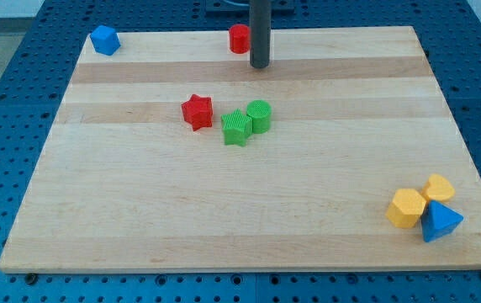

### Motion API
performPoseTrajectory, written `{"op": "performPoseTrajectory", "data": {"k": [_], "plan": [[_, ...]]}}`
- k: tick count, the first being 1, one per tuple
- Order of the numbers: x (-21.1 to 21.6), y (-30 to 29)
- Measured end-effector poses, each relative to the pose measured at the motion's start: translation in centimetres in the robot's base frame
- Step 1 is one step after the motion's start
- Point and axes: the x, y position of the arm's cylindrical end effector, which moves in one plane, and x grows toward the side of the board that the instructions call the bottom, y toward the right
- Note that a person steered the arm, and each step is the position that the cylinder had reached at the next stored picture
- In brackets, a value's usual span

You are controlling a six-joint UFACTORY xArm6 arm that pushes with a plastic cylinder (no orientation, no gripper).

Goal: Separate the green blocks from each other

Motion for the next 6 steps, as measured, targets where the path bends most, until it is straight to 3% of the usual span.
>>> {"op": "performPoseTrajectory", "data": {"k": [1, 2, 3, 5, 6], "plan": [[3.1, -0.7], [4.2, -6.7], [7.9, -8.3], [12.1, -0.9], [15.6, -0.4]]}}
